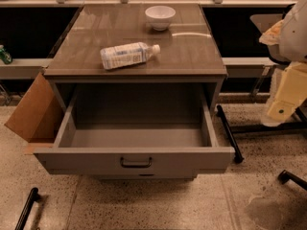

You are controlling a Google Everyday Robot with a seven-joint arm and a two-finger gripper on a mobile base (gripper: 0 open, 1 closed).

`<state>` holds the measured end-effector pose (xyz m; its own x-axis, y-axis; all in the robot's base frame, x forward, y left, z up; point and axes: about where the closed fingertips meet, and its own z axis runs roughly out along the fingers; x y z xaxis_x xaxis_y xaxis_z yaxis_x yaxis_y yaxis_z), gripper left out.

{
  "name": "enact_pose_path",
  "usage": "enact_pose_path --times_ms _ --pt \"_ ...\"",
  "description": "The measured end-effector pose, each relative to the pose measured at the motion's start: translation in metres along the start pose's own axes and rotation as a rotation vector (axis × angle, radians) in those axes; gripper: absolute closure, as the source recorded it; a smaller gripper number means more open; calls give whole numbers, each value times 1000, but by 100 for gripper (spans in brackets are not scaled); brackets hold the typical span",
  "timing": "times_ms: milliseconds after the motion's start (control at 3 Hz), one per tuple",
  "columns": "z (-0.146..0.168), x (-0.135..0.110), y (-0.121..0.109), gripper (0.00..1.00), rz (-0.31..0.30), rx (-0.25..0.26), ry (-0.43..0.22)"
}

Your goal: Place blue plastic bottle into top drawer

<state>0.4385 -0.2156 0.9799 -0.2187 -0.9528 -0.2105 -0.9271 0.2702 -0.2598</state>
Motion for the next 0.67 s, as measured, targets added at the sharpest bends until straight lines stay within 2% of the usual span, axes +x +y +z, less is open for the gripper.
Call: enact_pose_path --times_ms 333,667 --pt "0 -1 -1 0 -2 2 -2" --pt "18 -26 -21 0 -48 -13 -57"
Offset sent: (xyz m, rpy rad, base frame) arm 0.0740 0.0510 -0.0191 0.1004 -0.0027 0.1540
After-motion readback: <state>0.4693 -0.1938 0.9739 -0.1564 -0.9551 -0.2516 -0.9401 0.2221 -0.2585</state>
